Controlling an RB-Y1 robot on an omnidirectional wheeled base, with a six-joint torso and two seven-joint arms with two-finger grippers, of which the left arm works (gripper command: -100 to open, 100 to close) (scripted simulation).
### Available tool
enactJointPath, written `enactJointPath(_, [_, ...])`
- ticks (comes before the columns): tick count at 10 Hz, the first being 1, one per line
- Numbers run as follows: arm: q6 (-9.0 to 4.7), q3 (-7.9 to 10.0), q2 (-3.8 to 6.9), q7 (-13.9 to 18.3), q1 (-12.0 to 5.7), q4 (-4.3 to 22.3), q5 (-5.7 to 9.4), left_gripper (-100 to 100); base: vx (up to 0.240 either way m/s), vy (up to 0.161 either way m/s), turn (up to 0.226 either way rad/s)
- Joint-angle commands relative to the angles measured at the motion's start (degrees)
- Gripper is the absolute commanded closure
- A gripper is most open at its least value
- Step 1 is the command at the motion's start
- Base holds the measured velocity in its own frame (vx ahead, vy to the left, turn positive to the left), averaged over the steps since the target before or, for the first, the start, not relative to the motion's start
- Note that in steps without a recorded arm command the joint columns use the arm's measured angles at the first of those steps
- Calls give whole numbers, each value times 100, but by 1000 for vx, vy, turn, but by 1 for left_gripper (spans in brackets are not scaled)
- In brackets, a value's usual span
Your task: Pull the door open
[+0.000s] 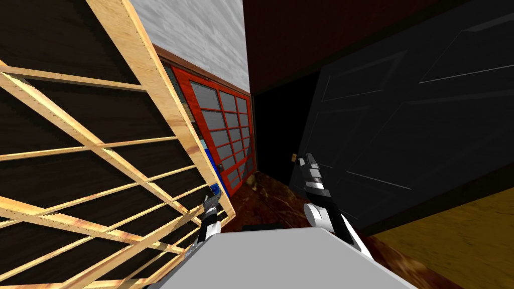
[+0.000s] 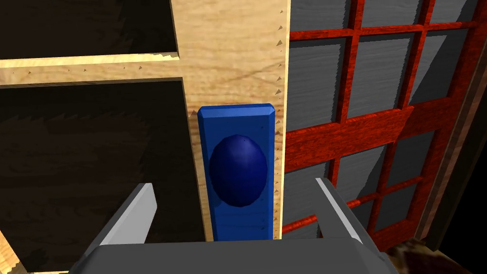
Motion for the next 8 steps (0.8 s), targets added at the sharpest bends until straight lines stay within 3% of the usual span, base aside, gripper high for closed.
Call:
enactJointPath(1, [50,9,159,161,97,-60,17,-100,185,34,-40])
enactJointPath(2, [22,6,111,108,26,7,11,-100,77,17,-7])
enactJointPath(3, [22,6,111,108,26,7,11,100,-9,-3,7])
enactJointPath(8, [22,6,111,108,26,7,11,100,-14,-3,-3])
